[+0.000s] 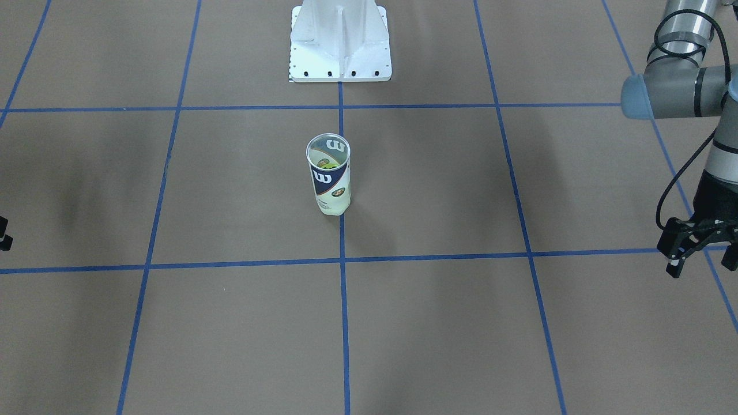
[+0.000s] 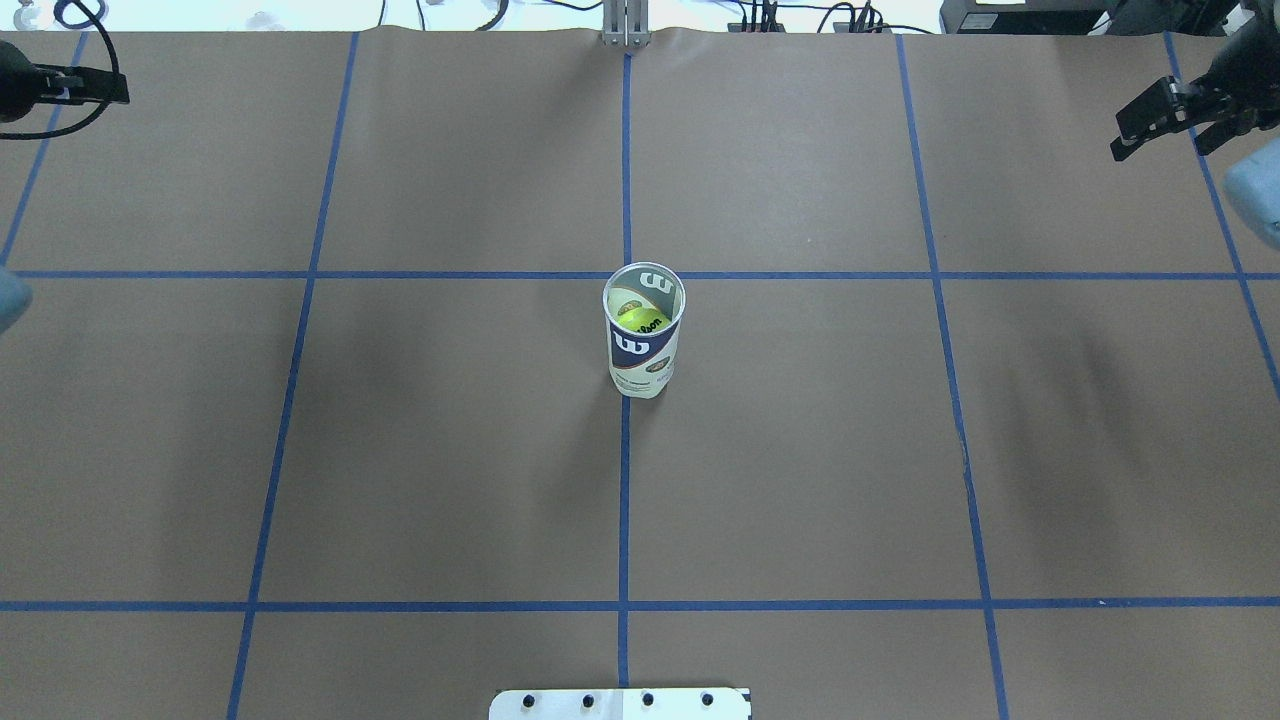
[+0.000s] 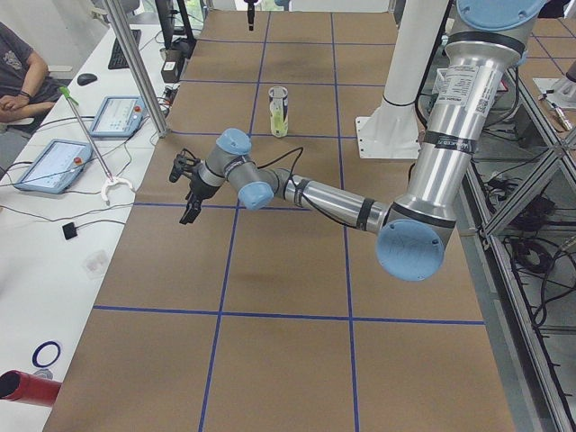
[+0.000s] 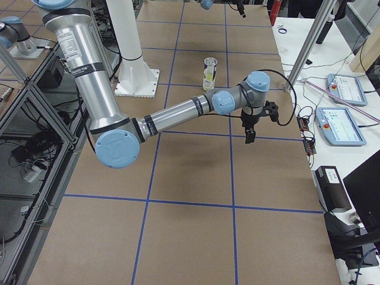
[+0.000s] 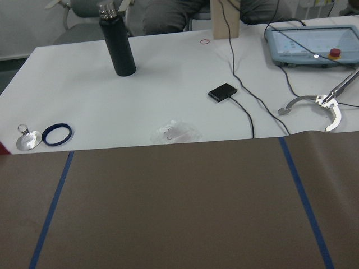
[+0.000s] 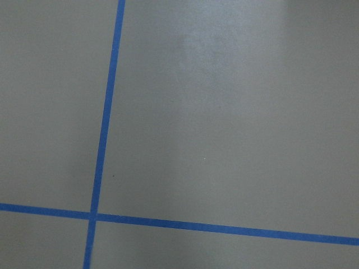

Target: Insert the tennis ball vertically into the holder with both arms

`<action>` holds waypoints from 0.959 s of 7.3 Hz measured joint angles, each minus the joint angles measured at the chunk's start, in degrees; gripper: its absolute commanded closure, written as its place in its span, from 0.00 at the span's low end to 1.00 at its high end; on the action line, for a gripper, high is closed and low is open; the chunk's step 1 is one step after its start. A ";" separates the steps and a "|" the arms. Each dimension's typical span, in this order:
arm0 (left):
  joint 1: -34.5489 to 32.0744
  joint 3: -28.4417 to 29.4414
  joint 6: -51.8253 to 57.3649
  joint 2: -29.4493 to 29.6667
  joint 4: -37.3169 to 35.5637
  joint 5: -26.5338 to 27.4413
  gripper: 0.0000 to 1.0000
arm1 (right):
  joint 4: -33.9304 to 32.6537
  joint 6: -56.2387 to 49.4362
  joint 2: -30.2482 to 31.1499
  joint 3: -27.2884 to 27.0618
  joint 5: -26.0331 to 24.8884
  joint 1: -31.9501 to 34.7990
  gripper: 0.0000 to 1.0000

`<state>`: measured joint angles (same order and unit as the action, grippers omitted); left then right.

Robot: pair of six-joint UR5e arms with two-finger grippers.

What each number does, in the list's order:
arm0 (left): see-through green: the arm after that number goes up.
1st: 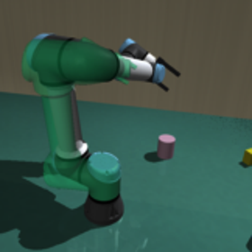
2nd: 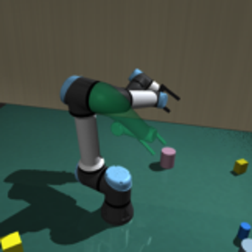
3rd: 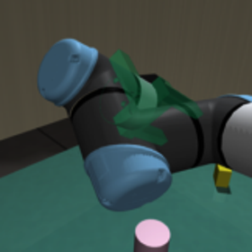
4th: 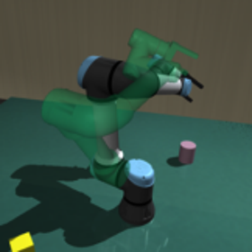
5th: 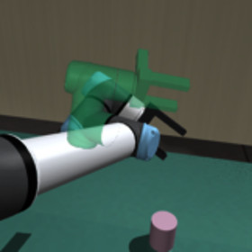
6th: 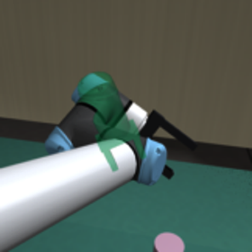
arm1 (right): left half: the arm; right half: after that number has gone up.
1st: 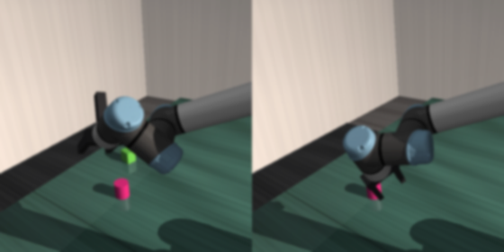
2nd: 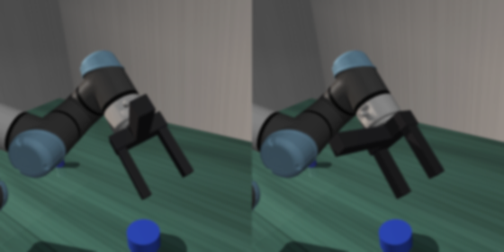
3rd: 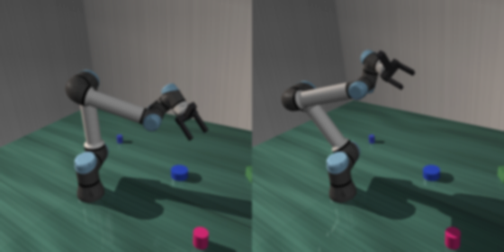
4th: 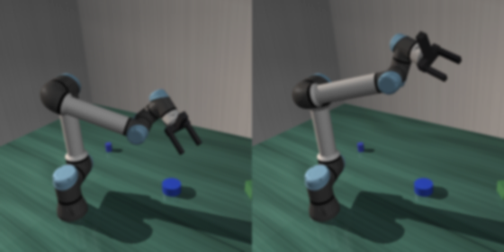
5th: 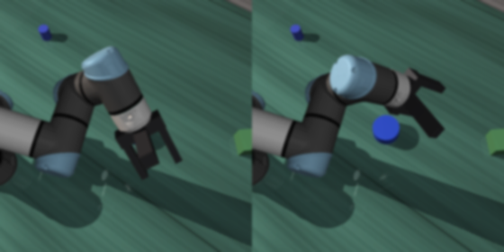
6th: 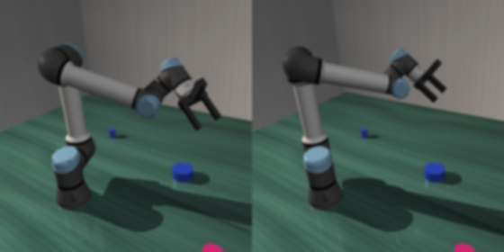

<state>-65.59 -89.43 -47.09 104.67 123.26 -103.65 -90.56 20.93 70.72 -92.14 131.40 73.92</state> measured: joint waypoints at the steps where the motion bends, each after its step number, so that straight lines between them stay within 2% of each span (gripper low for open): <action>1: -0.99 1.38 0.51 0.08 -2.47 -4.51 0.01 | 0.04 -1.82 0.55 1.25 0.65 1.15 0.01; 3: -5.57 3.36 4.97 0.29 -10.44 -15.80 0.01 | 0.28 -4.26 2.46 2.62 1.12 2.93 0.01; 4: -8.64 4.15 11.62 -0.28 -12.46 -20.44 0.01 | 0.32 -6.20 3.48 3.06 1.26 4.02 0.01; 5: -11.22 5.45 18.39 -1.28 -13.35 -23.19 0.01 | 0.32 -7.89 4.33 3.59 1.34 4.86 0.01; 7: -16.00 8.83 25.12 -3.29 -13.76 -28.12 0.01 | 0.23 -9.99 5.73 4.72 1.45 5.81 0.01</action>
<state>-81.60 -80.60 -21.97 101.38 109.50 -131.77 -90.33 10.95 76.45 -87.42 132.85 79.73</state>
